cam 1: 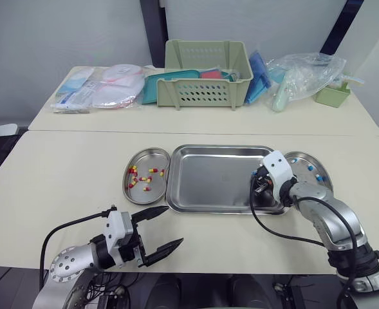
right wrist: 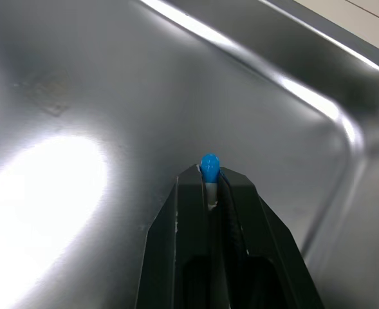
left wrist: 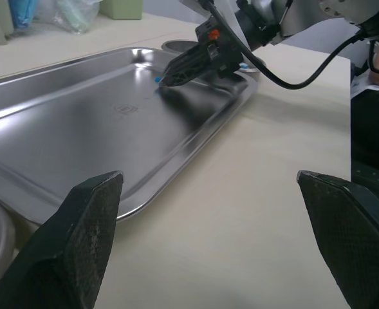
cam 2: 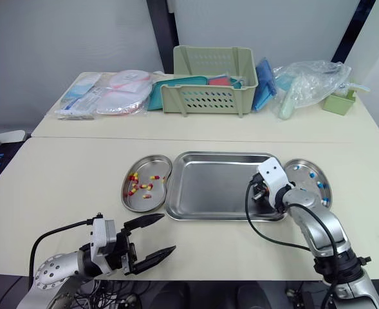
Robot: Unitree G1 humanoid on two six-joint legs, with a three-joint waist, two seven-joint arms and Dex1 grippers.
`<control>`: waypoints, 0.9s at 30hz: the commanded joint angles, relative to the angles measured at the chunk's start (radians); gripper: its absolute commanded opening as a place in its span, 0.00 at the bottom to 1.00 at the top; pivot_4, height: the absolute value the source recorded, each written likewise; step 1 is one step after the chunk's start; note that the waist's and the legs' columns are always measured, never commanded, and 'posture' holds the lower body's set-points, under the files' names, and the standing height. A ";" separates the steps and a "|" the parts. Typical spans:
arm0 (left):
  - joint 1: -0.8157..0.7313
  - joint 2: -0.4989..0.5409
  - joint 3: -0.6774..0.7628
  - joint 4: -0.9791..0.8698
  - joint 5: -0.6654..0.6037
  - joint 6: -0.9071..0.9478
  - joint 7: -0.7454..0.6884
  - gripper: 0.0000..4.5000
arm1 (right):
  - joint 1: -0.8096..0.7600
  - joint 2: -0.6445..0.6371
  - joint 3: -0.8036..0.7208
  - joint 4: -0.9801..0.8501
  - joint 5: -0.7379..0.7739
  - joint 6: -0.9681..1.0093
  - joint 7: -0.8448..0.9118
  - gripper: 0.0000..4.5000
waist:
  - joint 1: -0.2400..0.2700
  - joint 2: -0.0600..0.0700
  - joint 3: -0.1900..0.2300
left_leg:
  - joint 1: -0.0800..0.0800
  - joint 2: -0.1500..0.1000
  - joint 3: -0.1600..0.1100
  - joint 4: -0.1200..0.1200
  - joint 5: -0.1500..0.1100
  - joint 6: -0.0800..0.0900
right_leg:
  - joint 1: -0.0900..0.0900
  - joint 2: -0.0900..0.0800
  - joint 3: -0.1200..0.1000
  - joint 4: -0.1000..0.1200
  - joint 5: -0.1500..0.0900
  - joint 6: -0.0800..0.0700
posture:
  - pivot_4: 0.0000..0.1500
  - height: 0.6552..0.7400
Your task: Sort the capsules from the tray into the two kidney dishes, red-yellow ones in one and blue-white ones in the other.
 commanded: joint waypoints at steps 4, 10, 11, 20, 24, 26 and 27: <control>-0.031 0.009 0.004 -0.034 -0.110 -0.029 -0.106 1.00 | 0.100 -0.097 -0.269 -0.193 0.113 0.059 0.080 0.00 | 0.006 0.000 0.000 | -0.001 0.000 0.000 0.000 0.000 0.000 | 0.000 0.000 -0.001 -0.001 0.000 0.000 | 1.00 1.00; -0.101 0.030 0.002 -0.047 -0.162 0.017 -0.135 1.00 | 0.219 -0.177 -0.458 -0.211 0.151 0.085 0.113 0.00 | -0.001 0.000 0.000 | -0.001 0.000 0.000 0.000 0.000 0.000 | 0.000 0.000 -0.001 0.000 0.000 0.000 | 1.00 1.00; -0.114 0.031 0.001 -0.049 -0.167 0.024 -0.136 1.00 | 0.235 -0.179 -0.475 -0.206 0.153 0.088 0.111 0.00 | -0.002 0.001 0.000 | -0.001 0.000 0.000 0.000 0.000 0.000 | 0.000 0.000 0.000 0.000 0.000 0.000 | 1.00 1.00; -0.161 0.023 -0.016 -0.088 -0.178 0.078 -0.109 1.00 | 0.256 -0.117 -0.521 -0.196 0.165 0.121 0.042 0.26 | -0.001 0.001 0.001 | 0.000 0.000 0.000 0.000 0.000 0.000 | 0.001 0.000 0.000 0.000 0.000 0.000 | 1.00 1.00; -0.159 0.020 -0.014 -0.105 -0.177 0.088 -0.084 1.00 | 0.258 -0.120 -0.532 -0.194 0.168 0.110 0.033 0.50 | 0.000 0.001 0.001 | 0.000 0.000 0.000 0.000 0.000 0.000 | 0.000 0.000 0.000 0.000 0.000 0.000 | 1.00 1.00; -0.154 0.021 -0.007 -0.114 -0.172 0.099 -0.062 1.00 | 0.262 -0.127 -0.537 -0.194 0.173 0.109 0.038 0.63 | 0.000 0.001 0.001 | 0.000 0.000 0.000 0.000 0.000 0.000 | 0.000 0.000 0.000 0.000 0.000 0.000 | 1.00 1.00; -0.152 0.022 -0.004 -0.118 -0.170 0.103 -0.052 1.00 | 0.263 -0.129 -0.540 -0.194 0.174 0.107 0.040 0.70 | 0.000 0.001 0.001 | 0.000 0.000 0.000 0.000 0.000 0.000 | 0.000 0.000 0.000 0.000 0.000 0.000 | 1.00 1.00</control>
